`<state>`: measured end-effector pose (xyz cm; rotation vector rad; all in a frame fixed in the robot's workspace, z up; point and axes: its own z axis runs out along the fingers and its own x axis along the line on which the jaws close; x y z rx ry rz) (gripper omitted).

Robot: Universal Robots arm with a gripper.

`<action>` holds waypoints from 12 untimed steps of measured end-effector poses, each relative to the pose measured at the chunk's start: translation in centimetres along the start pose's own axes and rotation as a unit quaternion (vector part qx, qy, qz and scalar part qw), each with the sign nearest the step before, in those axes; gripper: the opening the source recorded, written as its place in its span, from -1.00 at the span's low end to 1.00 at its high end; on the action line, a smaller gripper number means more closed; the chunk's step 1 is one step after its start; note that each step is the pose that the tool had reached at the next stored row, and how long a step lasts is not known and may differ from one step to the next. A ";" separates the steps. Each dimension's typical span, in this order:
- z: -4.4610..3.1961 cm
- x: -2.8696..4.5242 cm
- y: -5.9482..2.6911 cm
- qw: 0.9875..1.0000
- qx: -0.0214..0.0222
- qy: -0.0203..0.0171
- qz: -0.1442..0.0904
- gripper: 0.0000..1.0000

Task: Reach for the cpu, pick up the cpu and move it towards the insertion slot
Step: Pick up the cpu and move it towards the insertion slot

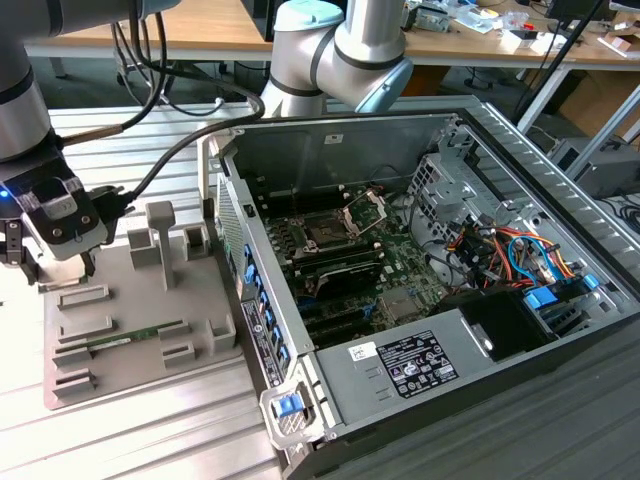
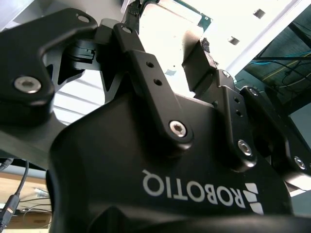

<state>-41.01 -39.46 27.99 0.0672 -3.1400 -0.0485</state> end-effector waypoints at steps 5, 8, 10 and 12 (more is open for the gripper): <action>-0.32 0.00 0.01 1.000 0.000 0.000 0.000 0.09; -0.56 0.00 0.02 1.000 0.000 0.000 0.000 0.09; -0.71 0.00 0.02 1.000 0.000 0.000 0.000 0.09; -0.87 0.00 0.03 1.000 0.000 0.000 0.000 0.09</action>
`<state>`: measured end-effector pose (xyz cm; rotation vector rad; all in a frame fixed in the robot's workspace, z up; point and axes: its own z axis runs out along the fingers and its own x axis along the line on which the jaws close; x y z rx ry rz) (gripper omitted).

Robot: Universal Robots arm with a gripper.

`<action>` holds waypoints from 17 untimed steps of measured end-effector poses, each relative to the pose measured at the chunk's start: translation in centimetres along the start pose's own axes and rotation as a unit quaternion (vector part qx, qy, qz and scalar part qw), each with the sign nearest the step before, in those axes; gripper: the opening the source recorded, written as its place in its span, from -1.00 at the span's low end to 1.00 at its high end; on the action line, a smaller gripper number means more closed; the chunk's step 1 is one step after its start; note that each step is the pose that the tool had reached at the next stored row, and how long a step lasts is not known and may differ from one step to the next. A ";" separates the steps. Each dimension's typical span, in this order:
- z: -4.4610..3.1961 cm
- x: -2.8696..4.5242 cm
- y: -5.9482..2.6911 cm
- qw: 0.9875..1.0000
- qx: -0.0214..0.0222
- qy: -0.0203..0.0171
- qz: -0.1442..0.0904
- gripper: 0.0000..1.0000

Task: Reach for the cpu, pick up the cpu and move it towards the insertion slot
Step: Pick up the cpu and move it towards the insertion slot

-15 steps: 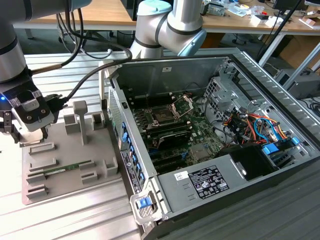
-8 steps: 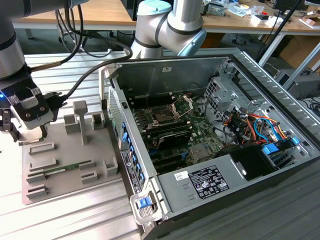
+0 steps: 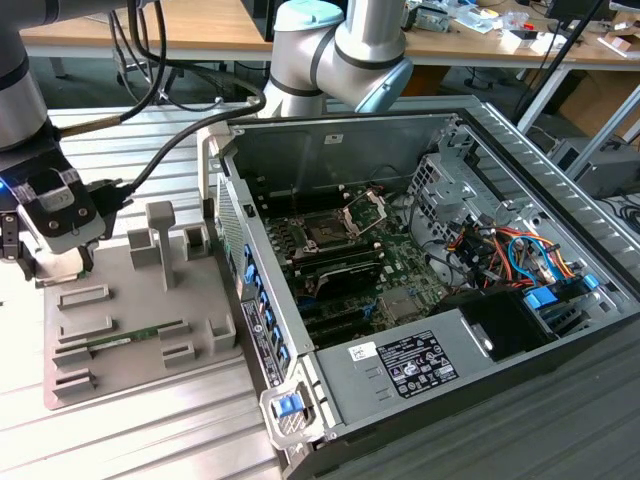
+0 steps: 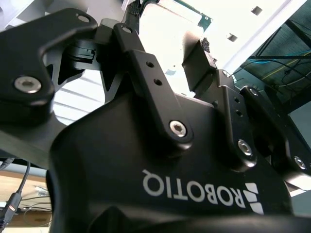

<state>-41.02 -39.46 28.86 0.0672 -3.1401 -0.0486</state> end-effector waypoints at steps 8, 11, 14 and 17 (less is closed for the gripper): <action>-0.48 0.00 0.02 1.000 0.000 0.000 0.000 0.09; -0.63 0.00 0.02 1.000 0.000 0.000 0.000 0.09; -0.80 0.00 0.03 1.000 0.000 0.000 0.000 0.09; -1.04 0.00 0.03 1.000 0.000 0.000 0.000 0.09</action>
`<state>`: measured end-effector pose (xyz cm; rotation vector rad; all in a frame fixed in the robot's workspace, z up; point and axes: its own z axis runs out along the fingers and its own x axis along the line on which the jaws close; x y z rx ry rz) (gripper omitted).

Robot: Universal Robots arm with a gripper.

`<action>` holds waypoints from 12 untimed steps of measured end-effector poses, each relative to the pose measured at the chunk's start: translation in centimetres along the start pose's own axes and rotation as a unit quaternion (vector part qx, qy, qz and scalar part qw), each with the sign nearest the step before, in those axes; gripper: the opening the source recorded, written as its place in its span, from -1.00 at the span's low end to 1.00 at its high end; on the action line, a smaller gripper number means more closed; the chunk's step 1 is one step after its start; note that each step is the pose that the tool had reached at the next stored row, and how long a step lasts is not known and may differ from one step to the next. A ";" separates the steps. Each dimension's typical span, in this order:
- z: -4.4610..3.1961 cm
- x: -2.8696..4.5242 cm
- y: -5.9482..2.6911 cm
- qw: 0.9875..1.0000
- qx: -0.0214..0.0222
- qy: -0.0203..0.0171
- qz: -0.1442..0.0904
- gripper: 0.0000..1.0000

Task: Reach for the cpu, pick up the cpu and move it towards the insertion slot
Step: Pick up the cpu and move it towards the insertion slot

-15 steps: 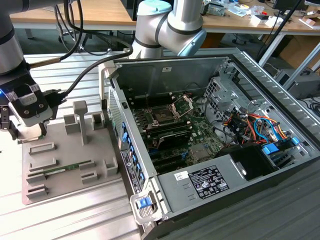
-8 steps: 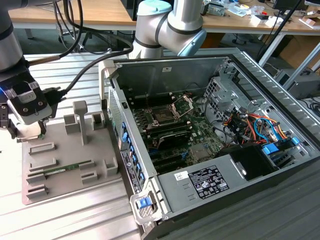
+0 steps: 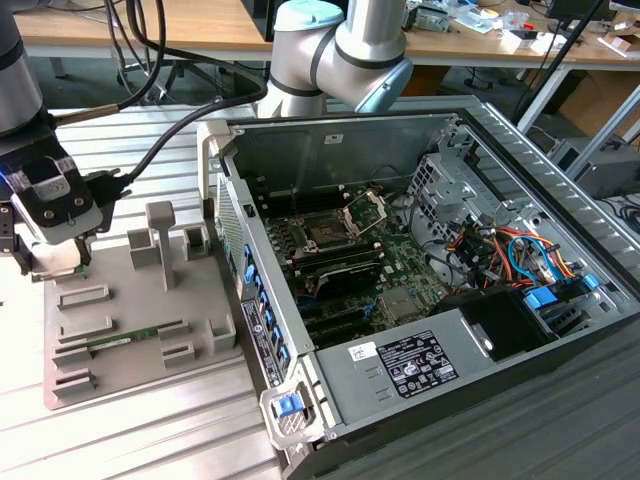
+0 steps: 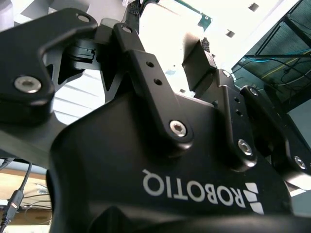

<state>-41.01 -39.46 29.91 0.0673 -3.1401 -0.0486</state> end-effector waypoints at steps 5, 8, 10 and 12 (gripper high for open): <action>-0.35 0.00 0.01 1.000 0.000 0.000 0.000 0.09; -0.54 0.00 0.02 1.000 0.000 0.000 0.000 0.09; -0.68 0.00 0.02 1.000 0.000 0.000 0.000 0.09; -0.78 0.00 0.02 1.000 0.000 0.000 0.000 0.09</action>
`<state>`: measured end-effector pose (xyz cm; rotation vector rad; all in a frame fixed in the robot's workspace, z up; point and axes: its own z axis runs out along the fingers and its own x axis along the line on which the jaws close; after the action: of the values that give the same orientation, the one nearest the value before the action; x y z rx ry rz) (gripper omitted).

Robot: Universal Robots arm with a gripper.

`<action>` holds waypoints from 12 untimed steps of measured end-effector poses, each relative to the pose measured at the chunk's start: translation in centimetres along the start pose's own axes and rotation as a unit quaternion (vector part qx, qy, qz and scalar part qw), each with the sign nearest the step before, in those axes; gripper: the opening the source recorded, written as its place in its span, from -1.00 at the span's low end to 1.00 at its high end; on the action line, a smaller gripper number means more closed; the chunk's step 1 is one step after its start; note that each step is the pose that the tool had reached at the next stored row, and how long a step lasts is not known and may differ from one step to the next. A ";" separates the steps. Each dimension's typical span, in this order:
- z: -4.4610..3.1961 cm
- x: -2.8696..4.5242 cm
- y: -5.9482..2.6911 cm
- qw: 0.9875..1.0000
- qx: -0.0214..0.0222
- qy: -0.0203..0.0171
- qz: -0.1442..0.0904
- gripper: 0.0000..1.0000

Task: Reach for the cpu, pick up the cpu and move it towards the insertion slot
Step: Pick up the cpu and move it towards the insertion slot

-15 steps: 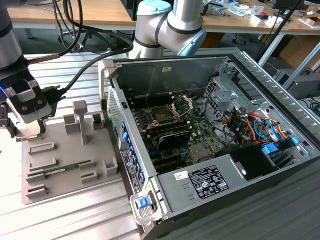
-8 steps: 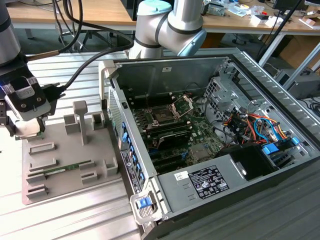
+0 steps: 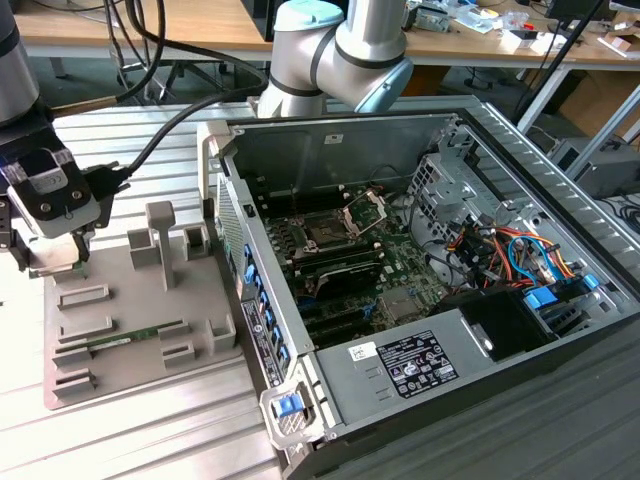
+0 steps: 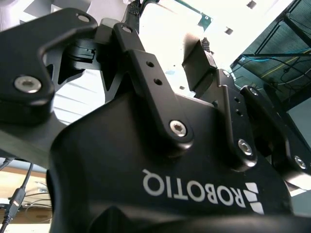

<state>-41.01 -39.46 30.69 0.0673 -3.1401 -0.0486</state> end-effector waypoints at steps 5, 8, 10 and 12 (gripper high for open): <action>-0.42 0.00 0.01 1.000 0.000 0.000 0.000 0.09; -0.61 0.00 0.02 1.000 0.000 0.000 0.000 0.09; -0.73 0.00 0.02 1.000 0.000 0.000 0.000 0.09; -0.95 0.00 0.03 1.000 0.000 0.000 0.000 0.09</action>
<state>-41.01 -39.46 31.64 0.0673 -3.1400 -0.0486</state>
